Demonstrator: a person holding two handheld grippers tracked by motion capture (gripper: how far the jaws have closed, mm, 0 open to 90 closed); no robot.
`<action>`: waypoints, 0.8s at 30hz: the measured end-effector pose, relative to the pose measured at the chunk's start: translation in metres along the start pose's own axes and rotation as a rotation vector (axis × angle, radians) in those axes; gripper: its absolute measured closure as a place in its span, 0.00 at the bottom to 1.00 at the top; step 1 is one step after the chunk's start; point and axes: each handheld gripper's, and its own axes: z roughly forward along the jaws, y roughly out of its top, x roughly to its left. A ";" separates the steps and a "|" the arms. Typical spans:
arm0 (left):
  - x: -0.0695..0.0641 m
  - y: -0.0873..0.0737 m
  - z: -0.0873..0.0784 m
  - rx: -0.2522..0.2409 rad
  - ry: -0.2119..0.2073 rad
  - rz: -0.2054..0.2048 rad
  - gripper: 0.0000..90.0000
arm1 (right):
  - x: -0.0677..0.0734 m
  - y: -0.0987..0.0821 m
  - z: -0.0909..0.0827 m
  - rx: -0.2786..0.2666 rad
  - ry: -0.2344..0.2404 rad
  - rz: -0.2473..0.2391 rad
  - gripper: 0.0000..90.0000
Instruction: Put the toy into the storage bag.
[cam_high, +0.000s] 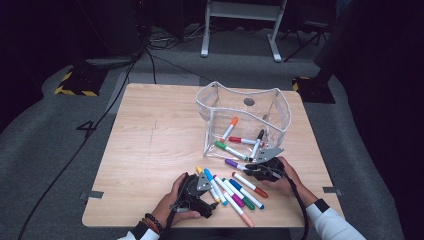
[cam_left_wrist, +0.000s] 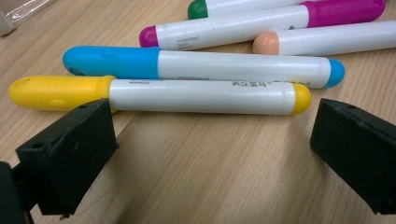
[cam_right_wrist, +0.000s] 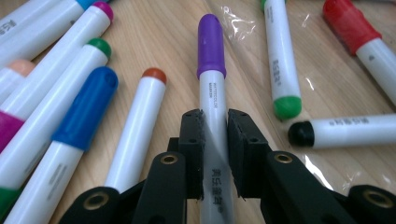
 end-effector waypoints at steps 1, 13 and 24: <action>0.000 0.000 0.000 0.000 0.001 0.001 0.01 | -0.001 -0.003 -0.003 0.006 0.009 0.001 0.86; 0.000 0.000 0.000 0.000 0.000 0.000 0.01 | 0.005 -0.070 -0.064 0.013 0.010 0.069 0.85; 0.000 0.001 0.001 0.000 -0.003 0.004 0.01 | 0.009 -0.069 -0.059 -0.016 -0.008 0.082 0.65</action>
